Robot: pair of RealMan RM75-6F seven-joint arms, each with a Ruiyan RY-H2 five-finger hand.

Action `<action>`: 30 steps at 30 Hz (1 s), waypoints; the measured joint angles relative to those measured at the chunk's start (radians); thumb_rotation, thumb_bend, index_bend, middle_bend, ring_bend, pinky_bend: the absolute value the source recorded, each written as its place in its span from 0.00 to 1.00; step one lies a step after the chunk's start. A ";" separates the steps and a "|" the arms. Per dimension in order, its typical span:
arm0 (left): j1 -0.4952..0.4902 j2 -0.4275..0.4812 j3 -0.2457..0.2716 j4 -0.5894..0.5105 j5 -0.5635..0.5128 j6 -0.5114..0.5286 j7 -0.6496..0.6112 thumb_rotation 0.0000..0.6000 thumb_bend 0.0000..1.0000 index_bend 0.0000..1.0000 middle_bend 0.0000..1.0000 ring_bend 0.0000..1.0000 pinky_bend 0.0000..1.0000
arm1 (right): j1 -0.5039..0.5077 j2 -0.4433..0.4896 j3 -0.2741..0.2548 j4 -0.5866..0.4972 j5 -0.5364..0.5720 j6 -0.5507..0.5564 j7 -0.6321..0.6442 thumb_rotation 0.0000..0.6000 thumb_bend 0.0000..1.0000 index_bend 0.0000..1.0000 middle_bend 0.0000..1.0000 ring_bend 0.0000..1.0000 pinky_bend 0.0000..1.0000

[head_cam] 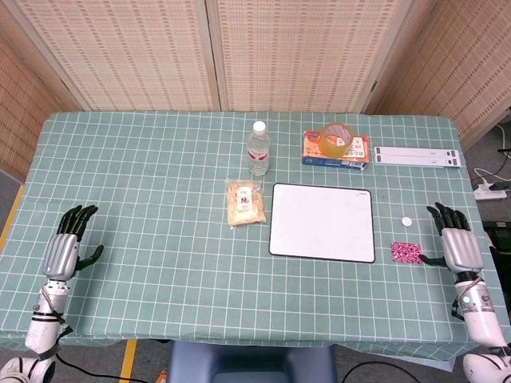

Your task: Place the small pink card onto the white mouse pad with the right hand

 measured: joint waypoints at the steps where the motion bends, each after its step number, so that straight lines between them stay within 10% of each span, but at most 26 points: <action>1: 0.000 -0.001 0.000 0.001 0.000 0.000 0.000 1.00 0.27 0.13 0.09 0.00 0.00 | 0.000 -0.003 -0.001 0.005 -0.004 0.004 0.004 1.00 0.00 0.08 0.00 0.00 0.00; 30: -0.002 -0.022 -0.001 0.061 0.012 0.046 0.019 1.00 0.27 0.14 0.09 0.00 0.00 | 0.024 0.082 -0.019 -0.164 0.055 -0.140 -0.303 1.00 0.05 0.23 0.00 0.00 0.00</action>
